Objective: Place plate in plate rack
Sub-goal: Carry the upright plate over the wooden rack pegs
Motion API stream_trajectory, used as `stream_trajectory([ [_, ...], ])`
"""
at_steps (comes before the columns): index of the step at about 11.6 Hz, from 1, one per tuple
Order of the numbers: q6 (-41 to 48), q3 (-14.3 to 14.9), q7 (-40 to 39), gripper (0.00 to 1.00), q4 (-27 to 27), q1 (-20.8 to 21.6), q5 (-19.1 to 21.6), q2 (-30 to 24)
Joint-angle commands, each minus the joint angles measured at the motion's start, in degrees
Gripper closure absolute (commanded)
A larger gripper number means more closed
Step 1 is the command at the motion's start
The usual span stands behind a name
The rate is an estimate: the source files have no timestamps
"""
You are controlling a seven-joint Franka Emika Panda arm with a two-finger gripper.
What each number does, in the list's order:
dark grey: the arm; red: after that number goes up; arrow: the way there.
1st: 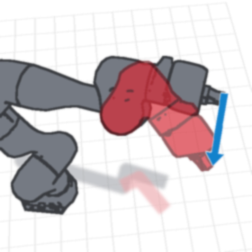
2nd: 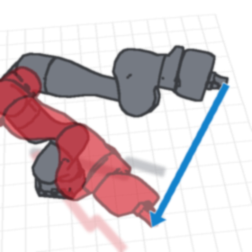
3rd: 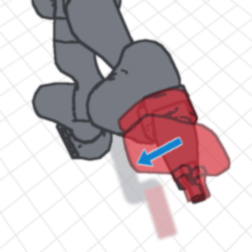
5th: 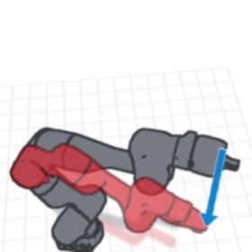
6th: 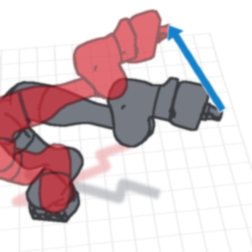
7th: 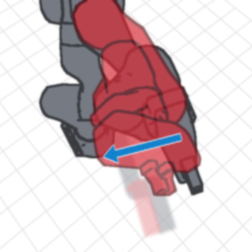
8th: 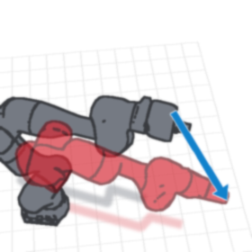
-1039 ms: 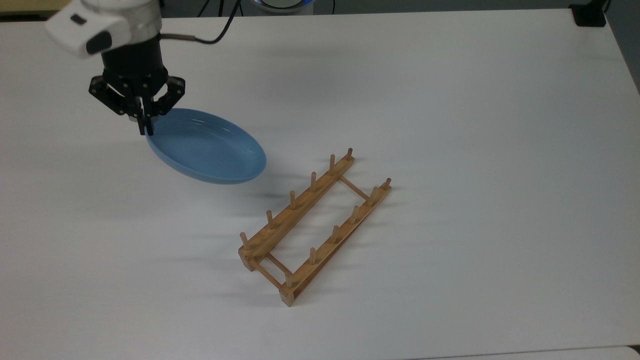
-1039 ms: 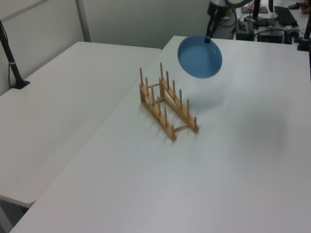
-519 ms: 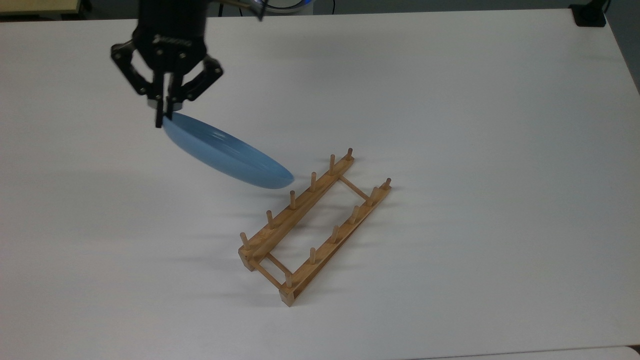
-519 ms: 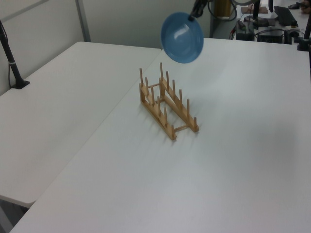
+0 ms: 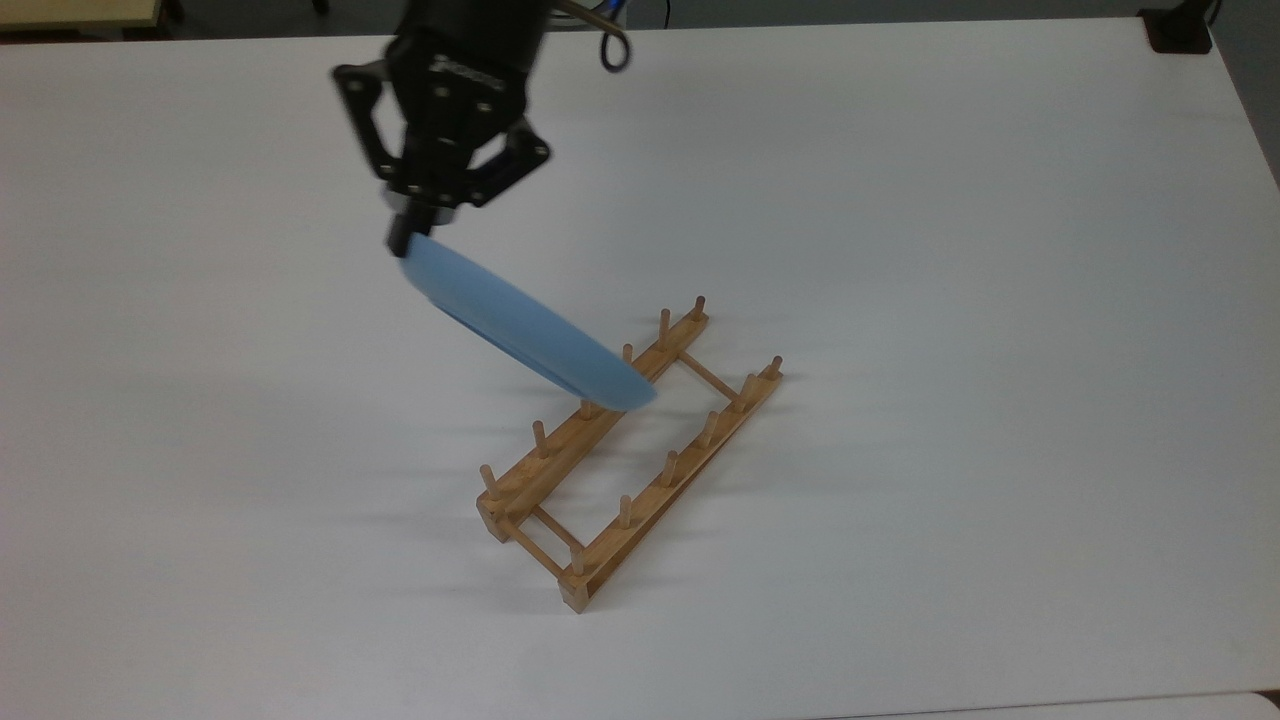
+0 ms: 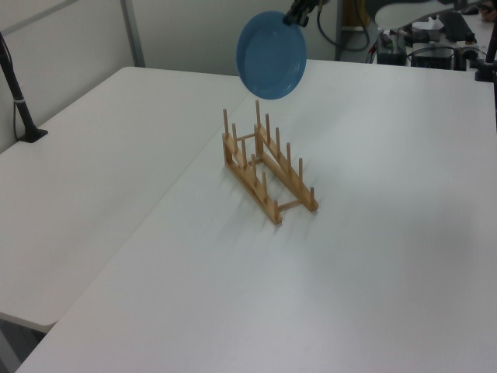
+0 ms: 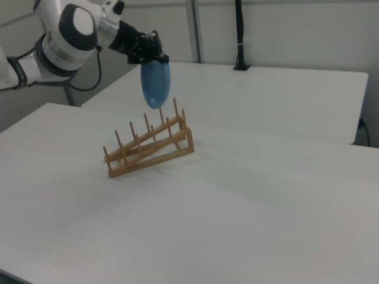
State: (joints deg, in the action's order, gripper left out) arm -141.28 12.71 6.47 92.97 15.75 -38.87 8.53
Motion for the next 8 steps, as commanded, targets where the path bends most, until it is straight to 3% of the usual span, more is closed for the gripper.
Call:
stream_trajectory([
  [1, -1.2, -2.0, 6.5, 1.00, 2.6, 1.3, -6.9, -1.3],
  [3, 0.8, -4.1, 8.6, 1.00, 3.2, 1.2, -9.6, -1.2],
  [8, 5.4, -8.1, 20.9, 1.00, 6.7, 1.0, -23.9, 1.2],
])
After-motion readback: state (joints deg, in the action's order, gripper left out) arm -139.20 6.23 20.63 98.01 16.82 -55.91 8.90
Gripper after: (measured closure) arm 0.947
